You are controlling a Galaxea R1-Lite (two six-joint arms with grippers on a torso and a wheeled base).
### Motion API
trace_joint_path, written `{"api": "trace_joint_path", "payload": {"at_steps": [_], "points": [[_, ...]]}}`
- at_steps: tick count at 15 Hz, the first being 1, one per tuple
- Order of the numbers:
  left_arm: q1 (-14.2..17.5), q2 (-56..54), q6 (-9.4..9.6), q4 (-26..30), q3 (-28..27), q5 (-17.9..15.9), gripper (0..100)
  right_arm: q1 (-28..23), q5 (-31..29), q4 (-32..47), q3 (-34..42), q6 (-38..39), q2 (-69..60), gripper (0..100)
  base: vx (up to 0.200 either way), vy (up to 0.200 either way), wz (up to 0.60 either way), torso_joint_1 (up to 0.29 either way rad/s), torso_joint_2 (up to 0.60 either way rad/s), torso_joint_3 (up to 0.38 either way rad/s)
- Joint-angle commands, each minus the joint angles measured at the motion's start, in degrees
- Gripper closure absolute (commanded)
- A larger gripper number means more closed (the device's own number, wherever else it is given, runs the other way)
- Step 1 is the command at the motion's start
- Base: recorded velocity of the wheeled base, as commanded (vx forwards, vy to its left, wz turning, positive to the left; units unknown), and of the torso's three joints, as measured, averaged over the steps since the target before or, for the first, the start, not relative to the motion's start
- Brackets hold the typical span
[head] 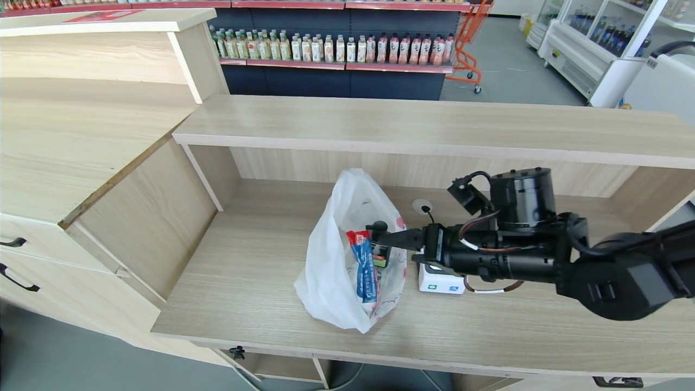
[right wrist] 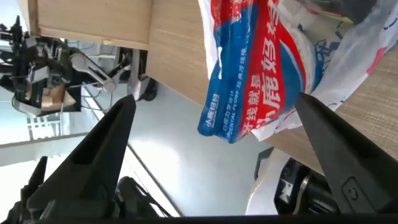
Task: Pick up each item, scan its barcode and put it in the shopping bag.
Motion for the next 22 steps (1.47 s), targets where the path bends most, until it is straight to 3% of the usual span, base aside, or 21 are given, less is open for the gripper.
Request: {"api": "trace_joint_path", "payload": {"at_steps": [1, 2, 3, 5, 6, 8, 9, 14, 22], "points": [[0.0, 0.1, 0.01, 0.0, 0.0, 0.0, 0, -3.1, 0.1, -0.1, 10.5, -6.1, -21.2, 0, 0.000, 0.000, 0.00, 0.000, 0.00, 0.000], [0.0, 0.1, 0.01, 0.0, 0.0, 0.0, 0, -4.5, -0.7, 0.1, 11.9, -8.8, -23.2, 0, 0.000, 0.000, 0.00, 0.000, 0.00, 0.000], [0.0, 0.1, -0.08, 0.0, 0.0, 0.0, 0, -9.8, -4.2, 1.4, 18.1, -20.7, -30.1, 0, 0.000, 0.000, 0.00, 0.000, 0.00, 0.000], [0.0, 0.1, 0.01, 0.0, 0.0, 0.0, 0, -17.4, -10.2, 1.5, 29.0, -33.3, -40.5, 0, 0.000, 0.000, 0.00, 0.000, 0.00, 0.000], [0.0, 0.1, -0.08, 0.0, 0.0, 0.0, 0, -18.5, -12.4, 1.5, 32.1, -34.5, -44.0, 0, 0.000, 0.000, 0.00, 0.000, 0.00, 0.000], [0.0, 0.1, -0.08, 0.0, 0.0, 0.0, 0, -22.0, -24.0, 1.8, 47.0, -34.8, -60.1, 0, 0.000, 0.000, 0.00, 0.000, 0.00, 0.000], [0.0, 0.1, -0.08, 0.0, 0.0, 0.0, 0, -23.7, -24.2, 1.9, 51.2, -35.0, -65.4, 0, 0.000, 0.000, 0.00, 0.000, 0.00, 0.000], [0.0, 0.1, -0.08, 0.0, 0.0, 0.0, 0, -34.1, -24.5, 32.7, 50.4, -35.2, -96.8, 0, 0.000, 0.000, 0.00, 0.000, 0.00, 0.000], [0.0, 0.1, -0.08, 0.0, 0.0, 0.0, 0, -30.7, -24.5, 32.1, 50.4, -33.2, -102.5, 0, 0.000, 0.000, 0.00, 0.000, 0.00, 0.000]]}}
